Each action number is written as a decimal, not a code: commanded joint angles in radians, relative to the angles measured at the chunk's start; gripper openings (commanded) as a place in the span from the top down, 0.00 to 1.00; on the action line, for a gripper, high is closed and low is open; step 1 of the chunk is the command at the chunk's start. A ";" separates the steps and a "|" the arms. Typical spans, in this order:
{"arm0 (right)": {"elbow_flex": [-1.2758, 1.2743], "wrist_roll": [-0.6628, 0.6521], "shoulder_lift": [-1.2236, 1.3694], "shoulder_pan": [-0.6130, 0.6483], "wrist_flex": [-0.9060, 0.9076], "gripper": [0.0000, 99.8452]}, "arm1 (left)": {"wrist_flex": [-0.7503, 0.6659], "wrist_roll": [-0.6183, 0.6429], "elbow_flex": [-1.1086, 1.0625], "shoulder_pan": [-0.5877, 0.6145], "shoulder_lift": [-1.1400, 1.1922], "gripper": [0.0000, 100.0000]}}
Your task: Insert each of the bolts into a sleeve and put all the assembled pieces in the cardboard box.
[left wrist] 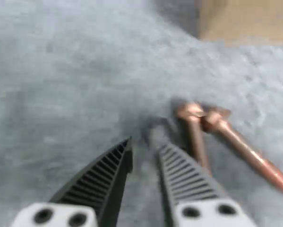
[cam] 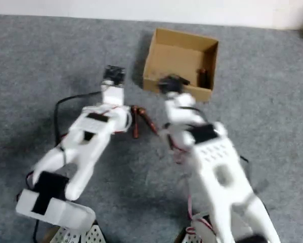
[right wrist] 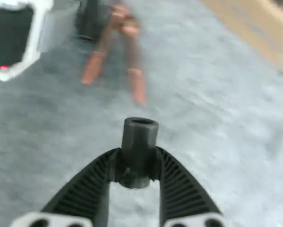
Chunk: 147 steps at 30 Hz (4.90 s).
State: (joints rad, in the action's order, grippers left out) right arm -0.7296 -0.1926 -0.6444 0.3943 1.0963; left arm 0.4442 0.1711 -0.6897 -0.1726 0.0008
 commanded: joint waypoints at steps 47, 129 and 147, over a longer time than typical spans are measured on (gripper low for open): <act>-0.674 -0.057 -0.739 -0.189 -0.280 0.99 | 0.385 0.631 0.611 -0.147 0.506 1.00; -0.931 -0.020 -1.193 0.200 -0.498 0.99 | -0.370 0.522 -0.993 -0.314 -1.822 1.00; -0.748 -0.020 -1.193 0.305 -0.371 0.99 | -0.290 0.505 -1.006 -0.277 -1.822 1.00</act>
State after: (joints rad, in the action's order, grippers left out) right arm -1.5520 -0.2018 -1.8259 0.6889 0.7265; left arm 0.1419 0.6790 -1.6747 -0.4580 -1.8067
